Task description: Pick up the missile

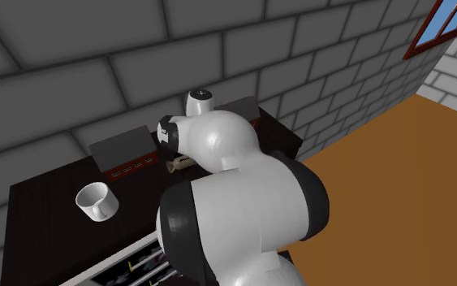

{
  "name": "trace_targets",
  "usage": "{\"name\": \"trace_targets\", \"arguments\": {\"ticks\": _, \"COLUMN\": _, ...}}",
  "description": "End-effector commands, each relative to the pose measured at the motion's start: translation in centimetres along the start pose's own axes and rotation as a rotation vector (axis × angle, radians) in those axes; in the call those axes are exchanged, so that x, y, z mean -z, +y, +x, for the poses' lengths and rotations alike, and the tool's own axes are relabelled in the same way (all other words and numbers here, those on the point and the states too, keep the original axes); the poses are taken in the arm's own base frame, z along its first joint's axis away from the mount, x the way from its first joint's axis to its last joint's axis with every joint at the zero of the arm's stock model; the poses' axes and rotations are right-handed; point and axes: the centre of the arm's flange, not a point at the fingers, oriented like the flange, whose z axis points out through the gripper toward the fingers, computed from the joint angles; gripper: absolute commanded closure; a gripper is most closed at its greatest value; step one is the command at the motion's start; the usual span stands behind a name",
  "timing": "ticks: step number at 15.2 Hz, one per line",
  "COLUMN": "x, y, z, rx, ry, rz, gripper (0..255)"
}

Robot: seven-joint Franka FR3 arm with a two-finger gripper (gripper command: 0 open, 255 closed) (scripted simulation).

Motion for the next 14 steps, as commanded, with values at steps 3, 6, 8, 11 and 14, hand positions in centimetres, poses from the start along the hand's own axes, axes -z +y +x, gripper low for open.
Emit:
{"name": "trace_targets", "arguments": {"ticks": 3, "x": 2.0, "y": -0.4, "z": -0.2, "rx": 0.000, "ry": 0.000, "rz": 0.001, "gripper": 255}}
{"name": "trace_targets", "arguments": {"ticks": 6, "x": 3.6, "y": -0.7, "z": -0.3, "rx": 0.000, "ry": 0.000, "rz": 0.001, "gripper": 255}}
{"name": "trace_targets", "arguments": {"ticks": 8, "x": 4.6, "y": -0.9, "z": -0.4, "rx": 0.000, "ry": 0.000, "rz": 0.001, "gripper": 255}}
{"name": "trace_targets", "arguments": {"ticks": 11, "x": 6.2, "y": -1.2, "z": -0.5, "rx": 0.000, "ry": 0.000, "rz": 0.001, "gripper": 255}}
{"name": "trace_targets", "arguments": {"ticks": 14, "x": 6.8, "y": -1.3, "z": -0.6, "rx": 0.000, "ry": 0.000, "rz": 0.001, "gripper": 255}}
